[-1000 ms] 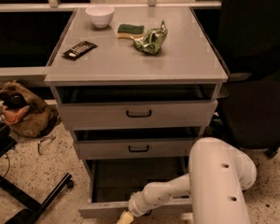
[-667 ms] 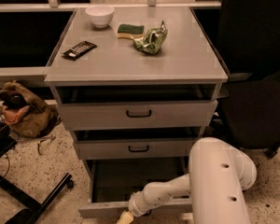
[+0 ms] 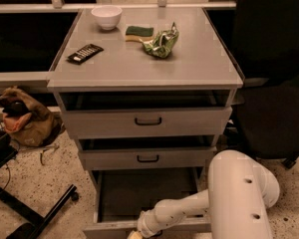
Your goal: Open bottom drawer
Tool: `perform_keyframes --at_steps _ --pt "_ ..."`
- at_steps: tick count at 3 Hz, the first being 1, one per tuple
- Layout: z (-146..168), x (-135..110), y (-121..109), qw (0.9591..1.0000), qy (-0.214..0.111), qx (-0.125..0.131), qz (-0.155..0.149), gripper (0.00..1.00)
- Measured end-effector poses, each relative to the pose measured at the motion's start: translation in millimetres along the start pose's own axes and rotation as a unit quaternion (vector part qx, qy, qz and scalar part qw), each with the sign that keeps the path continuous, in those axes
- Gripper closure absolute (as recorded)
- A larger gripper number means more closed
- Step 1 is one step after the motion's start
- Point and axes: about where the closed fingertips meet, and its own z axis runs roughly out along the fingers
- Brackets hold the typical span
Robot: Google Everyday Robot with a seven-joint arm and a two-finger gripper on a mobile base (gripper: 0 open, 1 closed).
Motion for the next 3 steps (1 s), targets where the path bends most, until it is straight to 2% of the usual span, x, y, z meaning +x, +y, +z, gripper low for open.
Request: perform_keyframes --at_steps 1,2,3 --pt "-33.0 -1.8 15.0 0.9972 -0.011 0.030 0.068 0.00" --pt "-43.4 -8.9 58.5 0.9931 -0.020 0.039 0.108 0.00" --pt "-48.2 15.4 76.9 0.9905 -0.014 0.046 0.129 0.00"
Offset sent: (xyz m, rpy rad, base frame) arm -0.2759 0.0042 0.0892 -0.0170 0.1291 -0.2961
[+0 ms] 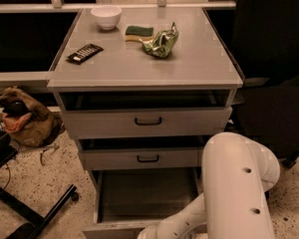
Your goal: Open bottom drawer
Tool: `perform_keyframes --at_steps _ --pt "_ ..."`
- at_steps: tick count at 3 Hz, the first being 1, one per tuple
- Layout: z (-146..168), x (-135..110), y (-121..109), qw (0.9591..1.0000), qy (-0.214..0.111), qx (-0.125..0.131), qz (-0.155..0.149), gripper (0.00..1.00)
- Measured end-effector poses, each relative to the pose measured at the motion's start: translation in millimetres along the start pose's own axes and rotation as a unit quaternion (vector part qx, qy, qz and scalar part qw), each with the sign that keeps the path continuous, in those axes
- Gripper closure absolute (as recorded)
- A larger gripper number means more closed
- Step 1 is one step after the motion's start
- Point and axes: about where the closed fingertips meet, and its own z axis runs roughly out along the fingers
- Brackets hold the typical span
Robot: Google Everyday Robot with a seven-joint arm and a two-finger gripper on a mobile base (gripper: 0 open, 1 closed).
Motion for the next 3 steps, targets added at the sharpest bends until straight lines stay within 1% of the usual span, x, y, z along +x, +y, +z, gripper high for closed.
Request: perform_keyframes --at_steps 1,2,3 --pt "0.7 -0.8 -0.7 1.0000 0.000 0.000 -0.001 0.00" --pt "8.7 -15.6 -21.1 0.9998 -0.002 0.011 -0.014 0.00" --pt "7.7 -39.3 -45.6 0.9990 -0.006 0.031 -0.031 0.00"
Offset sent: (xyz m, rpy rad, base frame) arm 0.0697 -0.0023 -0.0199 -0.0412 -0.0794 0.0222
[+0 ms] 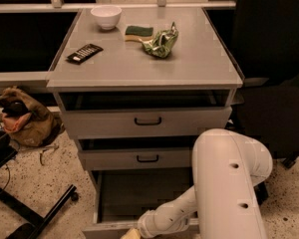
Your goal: Open bottom drawer
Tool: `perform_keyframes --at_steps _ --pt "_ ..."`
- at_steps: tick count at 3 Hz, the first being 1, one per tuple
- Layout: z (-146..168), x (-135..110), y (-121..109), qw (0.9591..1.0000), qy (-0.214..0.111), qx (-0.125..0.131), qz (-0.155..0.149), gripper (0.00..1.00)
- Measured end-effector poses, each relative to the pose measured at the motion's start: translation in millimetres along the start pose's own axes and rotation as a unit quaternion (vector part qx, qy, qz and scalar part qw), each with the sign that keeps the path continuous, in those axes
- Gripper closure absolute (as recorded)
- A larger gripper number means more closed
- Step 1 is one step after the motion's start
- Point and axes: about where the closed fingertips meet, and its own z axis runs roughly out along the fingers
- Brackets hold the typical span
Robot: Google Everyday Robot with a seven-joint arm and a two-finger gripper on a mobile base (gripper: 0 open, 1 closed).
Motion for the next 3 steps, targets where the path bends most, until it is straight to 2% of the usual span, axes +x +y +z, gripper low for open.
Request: perform_keyframes --at_steps 1,2,3 --pt "2.9 -19.1 -15.3 0.9998 0.009 0.010 -0.016 0.00" --pt "22.5 -10.1 -17.3 0.9997 0.022 -0.008 -0.010 0.00" --pt "42.5 20.4 -4.8 0.9986 0.034 -0.038 0.011 0.00"
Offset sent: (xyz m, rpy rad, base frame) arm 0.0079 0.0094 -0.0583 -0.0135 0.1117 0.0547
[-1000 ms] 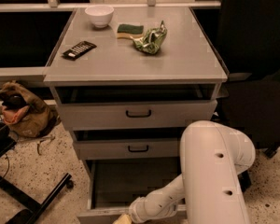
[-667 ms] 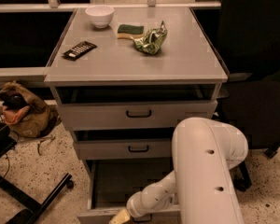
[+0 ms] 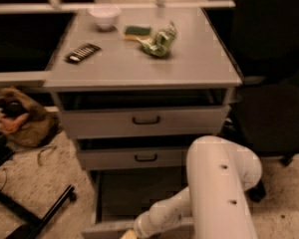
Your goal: Open bottom drawer
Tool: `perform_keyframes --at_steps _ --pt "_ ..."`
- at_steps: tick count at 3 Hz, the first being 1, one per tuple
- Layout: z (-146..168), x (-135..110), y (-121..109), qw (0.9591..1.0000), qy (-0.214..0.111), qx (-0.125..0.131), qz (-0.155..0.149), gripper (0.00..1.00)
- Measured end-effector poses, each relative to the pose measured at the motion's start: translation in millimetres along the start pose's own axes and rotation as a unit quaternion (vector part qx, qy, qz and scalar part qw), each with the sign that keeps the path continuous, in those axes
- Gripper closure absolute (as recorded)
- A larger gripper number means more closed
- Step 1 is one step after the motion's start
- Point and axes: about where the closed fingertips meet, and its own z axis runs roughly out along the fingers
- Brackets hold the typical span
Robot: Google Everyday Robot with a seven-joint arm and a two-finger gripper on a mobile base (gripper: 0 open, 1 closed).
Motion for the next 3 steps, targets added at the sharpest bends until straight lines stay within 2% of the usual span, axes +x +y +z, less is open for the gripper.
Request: perform_keyframes --at_steps 1,3 --pt "-2.5 -1.3 1.2 1.0000 0.000 0.000 0.000 0.00" --pt "-13.5 14.3 22.9 0.9999 0.001 -0.004 0.013 0.00"
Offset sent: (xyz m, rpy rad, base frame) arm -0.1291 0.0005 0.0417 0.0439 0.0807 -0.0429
